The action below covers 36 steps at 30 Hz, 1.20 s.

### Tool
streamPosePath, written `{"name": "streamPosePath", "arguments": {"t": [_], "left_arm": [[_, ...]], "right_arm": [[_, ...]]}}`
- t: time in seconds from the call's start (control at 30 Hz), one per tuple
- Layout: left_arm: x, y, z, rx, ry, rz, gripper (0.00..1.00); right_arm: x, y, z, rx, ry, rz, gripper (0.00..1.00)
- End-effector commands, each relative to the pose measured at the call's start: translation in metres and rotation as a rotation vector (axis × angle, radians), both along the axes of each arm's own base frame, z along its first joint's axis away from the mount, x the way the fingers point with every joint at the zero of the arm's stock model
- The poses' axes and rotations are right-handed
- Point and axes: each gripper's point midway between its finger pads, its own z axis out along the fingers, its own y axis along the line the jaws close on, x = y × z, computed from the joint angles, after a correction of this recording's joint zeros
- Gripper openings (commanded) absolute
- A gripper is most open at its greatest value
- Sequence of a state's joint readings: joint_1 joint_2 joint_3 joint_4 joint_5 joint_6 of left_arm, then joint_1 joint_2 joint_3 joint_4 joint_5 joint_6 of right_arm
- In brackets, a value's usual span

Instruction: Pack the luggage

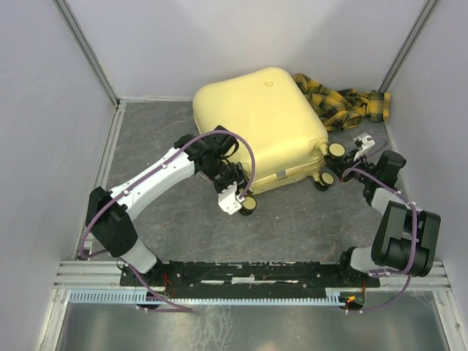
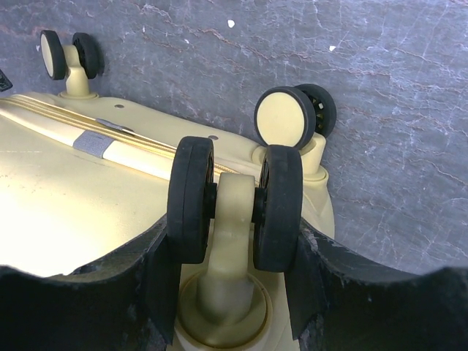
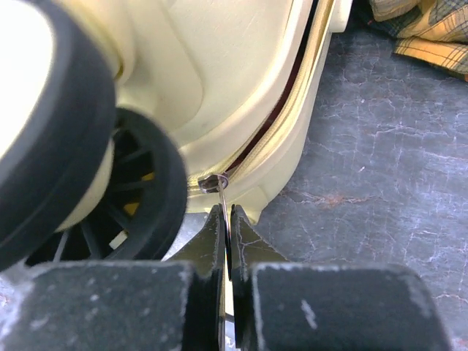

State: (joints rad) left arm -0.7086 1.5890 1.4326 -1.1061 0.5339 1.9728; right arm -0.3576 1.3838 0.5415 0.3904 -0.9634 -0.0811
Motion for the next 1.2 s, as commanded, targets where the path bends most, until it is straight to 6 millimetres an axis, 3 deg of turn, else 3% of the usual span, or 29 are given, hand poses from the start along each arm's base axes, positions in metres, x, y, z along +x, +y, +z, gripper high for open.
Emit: {"name": "streamPosePath", "arguments": {"t": [0.0, 0.13, 0.4, 0.67, 0.8, 1.17], "left_arm": [[-0.043, 0.107, -0.031, 0.383, 0.188, 0.112, 0.03], [-0.048, 0.112, -0.038, 0.402, 0.186, 0.076, 0.03], [-0.051, 0.118, -0.042, 0.422, 0.171, 0.045, 0.03], [-0.056, 0.12, -0.044, 0.428, 0.177, 0.036, 0.03], [-0.057, 0.121, -0.047, 0.435, 0.185, 0.03, 0.03], [-0.054, 0.115, -0.046, 0.428, 0.208, 0.064, 0.03]], "right_arm": [[0.055, -0.118, 0.056, -0.263, -0.237, -0.338, 0.02], [0.071, -0.108, 0.055, -0.187, -0.221, -0.236, 0.02], [0.091, -0.097, 0.059, -0.241, -0.233, -0.093, 0.02], [0.149, -0.093, 0.073, -0.282, -0.286, -0.008, 0.02], [0.18, -0.073, 0.079, -0.296, -0.321, 0.062, 0.02], [0.241, 0.021, 0.074, -0.188, -0.363, 0.153, 0.02]]}}
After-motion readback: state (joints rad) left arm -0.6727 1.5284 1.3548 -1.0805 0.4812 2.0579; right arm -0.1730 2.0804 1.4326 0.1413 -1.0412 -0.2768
